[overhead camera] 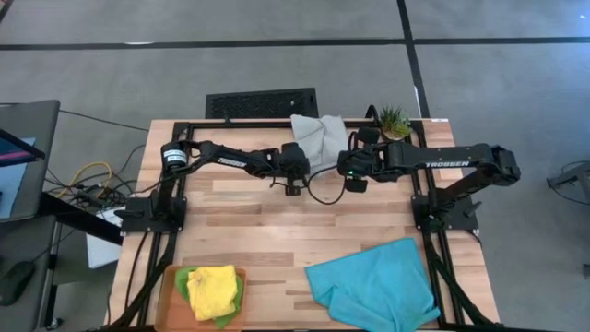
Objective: Fold microfiber towels
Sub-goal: Fold the gray towel
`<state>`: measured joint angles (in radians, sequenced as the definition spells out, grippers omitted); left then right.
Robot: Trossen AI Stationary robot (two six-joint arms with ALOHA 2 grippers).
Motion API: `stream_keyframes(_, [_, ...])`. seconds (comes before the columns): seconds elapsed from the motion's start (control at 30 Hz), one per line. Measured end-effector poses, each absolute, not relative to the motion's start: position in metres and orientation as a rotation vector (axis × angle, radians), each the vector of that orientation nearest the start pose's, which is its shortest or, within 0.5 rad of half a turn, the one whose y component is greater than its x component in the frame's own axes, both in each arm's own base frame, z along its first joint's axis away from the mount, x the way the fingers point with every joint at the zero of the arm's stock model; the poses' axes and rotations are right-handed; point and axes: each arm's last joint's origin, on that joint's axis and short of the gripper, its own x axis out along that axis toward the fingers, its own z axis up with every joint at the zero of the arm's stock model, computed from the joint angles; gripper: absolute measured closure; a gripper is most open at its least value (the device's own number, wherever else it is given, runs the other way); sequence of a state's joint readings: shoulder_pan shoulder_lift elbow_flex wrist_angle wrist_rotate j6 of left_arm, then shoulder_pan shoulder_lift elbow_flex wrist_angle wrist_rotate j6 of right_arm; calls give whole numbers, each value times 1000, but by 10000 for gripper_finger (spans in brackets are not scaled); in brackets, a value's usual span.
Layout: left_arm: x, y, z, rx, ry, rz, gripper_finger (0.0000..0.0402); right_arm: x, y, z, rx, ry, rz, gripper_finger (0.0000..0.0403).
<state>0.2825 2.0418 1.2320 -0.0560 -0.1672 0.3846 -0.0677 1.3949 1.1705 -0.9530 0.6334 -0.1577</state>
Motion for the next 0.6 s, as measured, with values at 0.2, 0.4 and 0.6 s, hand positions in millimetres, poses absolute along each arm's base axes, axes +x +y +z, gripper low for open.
stream_keyframes(0.2, [390,119,139,300,988,292,400,259,-35,283,-470,1208,-526,397])
stream_keyframes(0.4, [377,108,172,314,1016,358,400,258,-35,283,-472,1215,-526,397])
stream_keyframes(0.6, [360,93,207,332,1027,441,401,258,-35,283,-466,1211,-531,397])
